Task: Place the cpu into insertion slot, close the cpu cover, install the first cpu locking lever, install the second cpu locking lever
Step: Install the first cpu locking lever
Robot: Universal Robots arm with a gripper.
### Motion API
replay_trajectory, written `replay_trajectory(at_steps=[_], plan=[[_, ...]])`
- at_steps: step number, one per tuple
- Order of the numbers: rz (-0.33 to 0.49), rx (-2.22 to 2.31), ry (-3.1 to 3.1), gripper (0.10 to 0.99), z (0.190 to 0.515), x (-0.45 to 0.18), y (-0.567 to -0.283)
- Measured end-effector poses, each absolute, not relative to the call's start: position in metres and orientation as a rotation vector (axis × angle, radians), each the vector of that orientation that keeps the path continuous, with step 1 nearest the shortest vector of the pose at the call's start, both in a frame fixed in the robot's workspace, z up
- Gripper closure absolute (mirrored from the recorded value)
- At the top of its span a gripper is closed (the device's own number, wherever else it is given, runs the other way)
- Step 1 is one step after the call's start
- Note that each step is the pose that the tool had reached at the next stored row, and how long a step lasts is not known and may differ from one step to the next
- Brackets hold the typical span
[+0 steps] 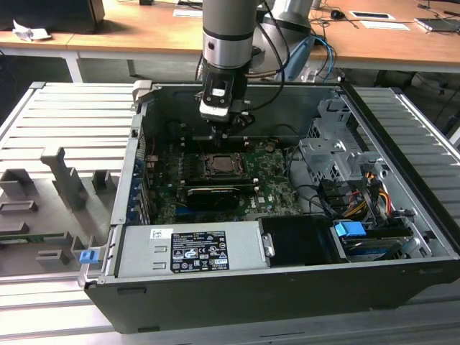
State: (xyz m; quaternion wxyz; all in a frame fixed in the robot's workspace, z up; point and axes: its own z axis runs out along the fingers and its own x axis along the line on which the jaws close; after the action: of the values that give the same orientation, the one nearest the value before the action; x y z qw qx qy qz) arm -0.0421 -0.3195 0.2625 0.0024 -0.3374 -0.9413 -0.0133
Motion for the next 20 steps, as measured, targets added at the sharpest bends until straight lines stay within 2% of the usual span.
replay_trajectory(at_steps=[20], plan=[[-0.039, -0.328, -3.113, 0.980, 0.2611, -0.0477, -0.3195]])
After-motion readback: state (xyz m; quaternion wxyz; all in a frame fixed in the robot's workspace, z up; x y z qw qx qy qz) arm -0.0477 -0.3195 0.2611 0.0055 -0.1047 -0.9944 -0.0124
